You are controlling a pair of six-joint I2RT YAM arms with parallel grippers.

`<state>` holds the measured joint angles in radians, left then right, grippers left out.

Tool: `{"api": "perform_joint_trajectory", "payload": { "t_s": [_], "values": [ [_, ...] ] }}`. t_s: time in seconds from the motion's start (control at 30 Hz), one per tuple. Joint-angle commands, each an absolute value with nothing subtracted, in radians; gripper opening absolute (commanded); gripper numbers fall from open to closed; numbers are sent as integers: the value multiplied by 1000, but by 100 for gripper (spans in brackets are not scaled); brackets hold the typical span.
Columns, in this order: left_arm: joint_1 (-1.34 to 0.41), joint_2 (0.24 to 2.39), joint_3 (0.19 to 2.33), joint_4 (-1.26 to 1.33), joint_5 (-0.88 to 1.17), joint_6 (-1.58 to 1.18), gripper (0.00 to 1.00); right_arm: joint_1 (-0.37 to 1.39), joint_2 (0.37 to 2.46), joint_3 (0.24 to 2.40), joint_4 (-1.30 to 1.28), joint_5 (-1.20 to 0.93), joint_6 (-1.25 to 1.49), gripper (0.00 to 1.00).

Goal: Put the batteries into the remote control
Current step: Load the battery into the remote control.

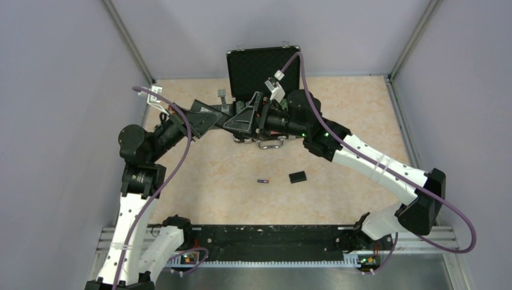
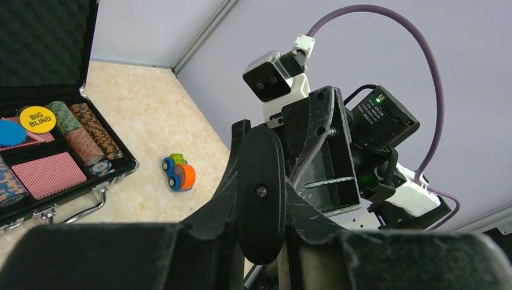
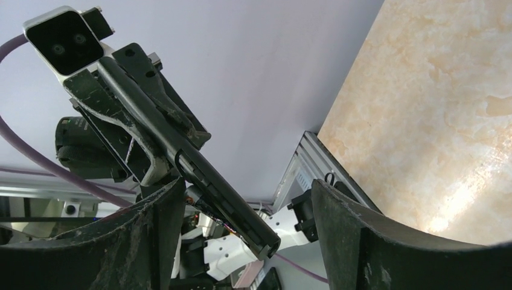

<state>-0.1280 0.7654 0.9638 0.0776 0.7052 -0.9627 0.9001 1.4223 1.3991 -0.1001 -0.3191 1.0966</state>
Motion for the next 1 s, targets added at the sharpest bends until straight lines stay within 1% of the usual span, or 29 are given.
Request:
{"api": "perform_joint_trajectory", "payload": {
  "t_s": [0.0,0.37,0.5,0.77,0.97],
  "values": [
    [-130,754,1014,119,696,-975,0,883,1420,1371,-65,-340,1110,72],
    [-130,752,1040,116,683,-1013,0,870,1426,1335,-56,-358,1115,63],
    [-130,758,1070,115,676,-1058,0,864,1433,1317,-49,-375,1116,58],
    [-130,769,1117,133,658,-1151,0,856,1441,1293,-24,-389,1122,57],
    [-131,787,1157,128,654,-1207,0,846,1445,1277,-9,-401,1129,59]
  ]
}}
